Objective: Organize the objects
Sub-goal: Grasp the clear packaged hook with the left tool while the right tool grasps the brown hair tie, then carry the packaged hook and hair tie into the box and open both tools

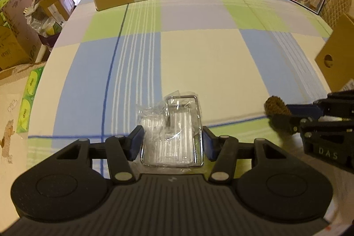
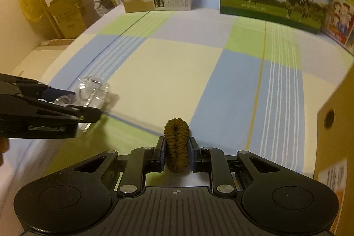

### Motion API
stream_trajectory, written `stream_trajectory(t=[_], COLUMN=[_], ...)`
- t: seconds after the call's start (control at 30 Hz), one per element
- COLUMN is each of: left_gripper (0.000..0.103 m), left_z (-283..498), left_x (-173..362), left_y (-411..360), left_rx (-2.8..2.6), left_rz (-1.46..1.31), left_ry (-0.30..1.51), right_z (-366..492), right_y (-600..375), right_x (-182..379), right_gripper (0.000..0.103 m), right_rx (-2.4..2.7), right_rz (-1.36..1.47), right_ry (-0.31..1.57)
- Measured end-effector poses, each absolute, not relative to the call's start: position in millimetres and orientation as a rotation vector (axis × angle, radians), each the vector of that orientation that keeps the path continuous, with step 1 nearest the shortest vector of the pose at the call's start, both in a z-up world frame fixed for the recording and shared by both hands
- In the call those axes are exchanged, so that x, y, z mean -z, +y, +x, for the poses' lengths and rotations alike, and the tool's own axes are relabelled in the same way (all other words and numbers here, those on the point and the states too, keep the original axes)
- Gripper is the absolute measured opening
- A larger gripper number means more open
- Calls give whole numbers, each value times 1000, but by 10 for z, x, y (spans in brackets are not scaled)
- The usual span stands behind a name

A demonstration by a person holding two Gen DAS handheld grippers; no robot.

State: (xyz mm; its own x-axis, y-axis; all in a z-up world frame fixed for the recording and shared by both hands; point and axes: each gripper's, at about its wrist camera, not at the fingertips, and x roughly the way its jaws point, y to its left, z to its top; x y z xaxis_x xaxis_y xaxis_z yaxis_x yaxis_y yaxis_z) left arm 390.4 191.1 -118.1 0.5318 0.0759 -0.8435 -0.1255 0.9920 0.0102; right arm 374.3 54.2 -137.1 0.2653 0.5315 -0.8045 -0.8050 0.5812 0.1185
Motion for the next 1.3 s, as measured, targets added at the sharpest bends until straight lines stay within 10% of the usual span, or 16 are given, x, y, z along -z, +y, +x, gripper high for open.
stream_trajectory(t=[1.3], left_gripper=[51], left_z=[3158], left_x=[-204], left_y=[-161], left_rx=[220], left_rz=[-16], left_ry=[750], right_z=[3313], right_y=[-2280], right_x=[-139], right_gripper=[17], right_rx=[-687], right_rz=[-9], right_ry=[717])
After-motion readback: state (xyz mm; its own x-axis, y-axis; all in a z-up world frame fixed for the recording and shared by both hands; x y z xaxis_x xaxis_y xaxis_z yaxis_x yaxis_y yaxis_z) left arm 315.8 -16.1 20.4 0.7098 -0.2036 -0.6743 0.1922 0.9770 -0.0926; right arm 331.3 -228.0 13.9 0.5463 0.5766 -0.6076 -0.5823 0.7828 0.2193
